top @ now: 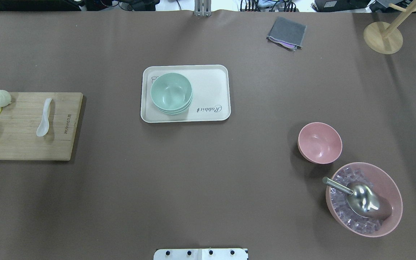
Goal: Stack pink bowl on green and place spoon
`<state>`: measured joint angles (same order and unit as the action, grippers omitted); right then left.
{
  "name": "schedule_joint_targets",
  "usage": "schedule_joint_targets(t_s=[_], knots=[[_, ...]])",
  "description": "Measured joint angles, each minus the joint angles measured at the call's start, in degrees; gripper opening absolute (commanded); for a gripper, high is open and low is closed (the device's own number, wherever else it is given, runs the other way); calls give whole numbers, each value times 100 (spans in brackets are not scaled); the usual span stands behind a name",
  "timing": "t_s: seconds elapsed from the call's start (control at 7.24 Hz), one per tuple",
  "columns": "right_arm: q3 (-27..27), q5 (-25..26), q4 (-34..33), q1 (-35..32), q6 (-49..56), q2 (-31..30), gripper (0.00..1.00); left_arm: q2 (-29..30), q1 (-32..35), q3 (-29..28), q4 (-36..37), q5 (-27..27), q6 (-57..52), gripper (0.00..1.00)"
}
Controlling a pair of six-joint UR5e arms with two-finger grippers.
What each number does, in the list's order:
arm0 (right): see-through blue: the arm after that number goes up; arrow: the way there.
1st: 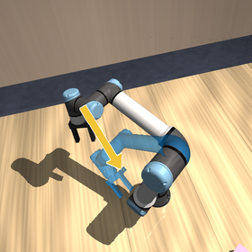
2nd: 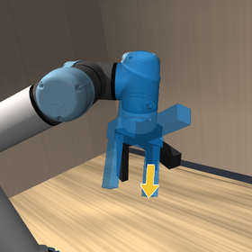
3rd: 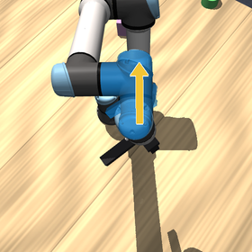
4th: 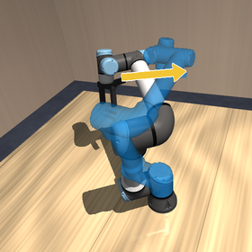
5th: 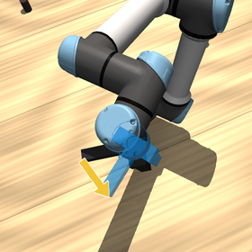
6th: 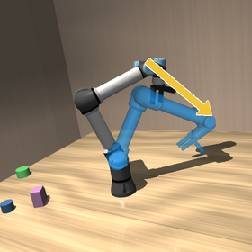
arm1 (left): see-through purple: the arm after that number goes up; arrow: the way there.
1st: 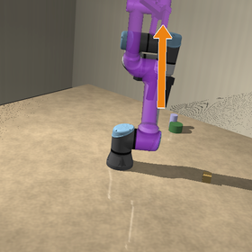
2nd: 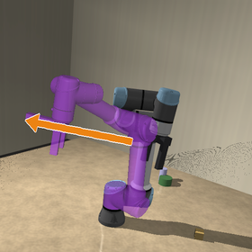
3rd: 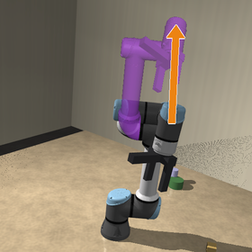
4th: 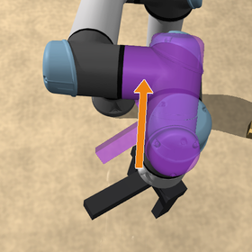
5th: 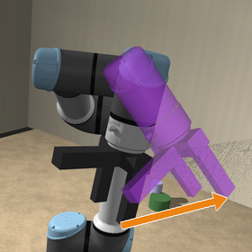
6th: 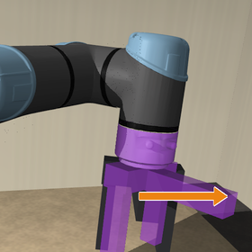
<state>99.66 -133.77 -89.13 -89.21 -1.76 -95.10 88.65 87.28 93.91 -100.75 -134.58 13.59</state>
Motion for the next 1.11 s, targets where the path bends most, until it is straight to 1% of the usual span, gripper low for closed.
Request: schedule_joint_targets(t_s=[0.28,0.69,0.97,1.11], knots=[[10,-1,0,0,0,0,100,39,-11,42,-3,-8,17,98],[40,-25,1,0,-8,0,100,314,-94,284,-63,-43,199,98],[46,-54,12,0,-4,12,100,434,-463,415,-384,-34,467,98],[53,-73,23,0,24,55,100,543,-697,445,-545,-20,1002,98]])
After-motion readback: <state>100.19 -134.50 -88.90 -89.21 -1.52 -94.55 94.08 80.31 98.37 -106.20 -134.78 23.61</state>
